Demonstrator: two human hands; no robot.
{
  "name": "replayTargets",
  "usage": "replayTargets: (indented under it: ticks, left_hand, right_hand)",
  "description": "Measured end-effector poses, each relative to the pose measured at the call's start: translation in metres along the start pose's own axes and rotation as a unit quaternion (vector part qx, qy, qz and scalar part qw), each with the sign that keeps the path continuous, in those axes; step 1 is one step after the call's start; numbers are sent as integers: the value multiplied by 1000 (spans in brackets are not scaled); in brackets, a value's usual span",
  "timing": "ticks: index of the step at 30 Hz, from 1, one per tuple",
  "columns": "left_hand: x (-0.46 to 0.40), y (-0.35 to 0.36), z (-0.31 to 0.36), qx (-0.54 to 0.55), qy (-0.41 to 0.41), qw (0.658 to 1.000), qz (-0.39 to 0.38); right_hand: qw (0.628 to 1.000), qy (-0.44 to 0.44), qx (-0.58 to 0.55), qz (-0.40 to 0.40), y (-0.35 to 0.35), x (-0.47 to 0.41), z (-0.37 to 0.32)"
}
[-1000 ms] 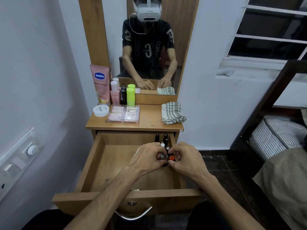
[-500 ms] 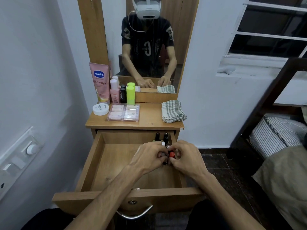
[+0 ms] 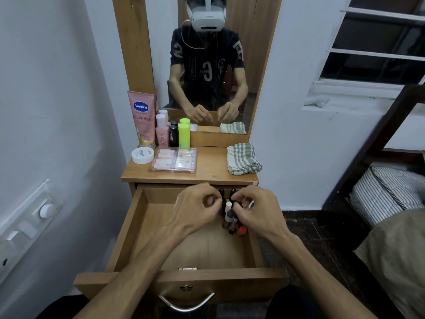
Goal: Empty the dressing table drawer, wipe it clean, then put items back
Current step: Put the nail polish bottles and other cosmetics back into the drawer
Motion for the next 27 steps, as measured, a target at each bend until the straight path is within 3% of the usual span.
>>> replayTargets:
  ticks: [7, 12, 15, 18, 23, 27]
  left_hand:
    - [-47, -78, -51, -37, -127, 978, 159]
    - [-51, -98, -72, -58, -131, 976, 162]
    - [-34, -80, -64, -50, -63, 991, 107]
    - [-8, -46, -39, -61, 46, 997, -17]
    - [24, 20, 0, -126, 127, 949, -259]
    - [19, 42, 8, -131, 118, 942, -285]
  right_hand:
    - [997, -17, -49, 59, 6, -72, -49]
    - [994, -9, -50, 92, 12, -121, -74]
    - [995, -2, -42, 92, 9, -121, -73]
    - [999, 7, -12, 43, 12, -101, -60]
    - [983, 14, 96, -155, 22, -56, -35]
    - [919, 18, 241, -312, 29, -16, -24]
Point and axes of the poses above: each hand's wrist, its own x-axis away from the middle knuckle, its own y-axis out of the palm, z = x × y, the point moved 5 cm from there along -x, towards the middle knuckle, and after that the axes turned 1 degree about y, right-handed, at the moved point
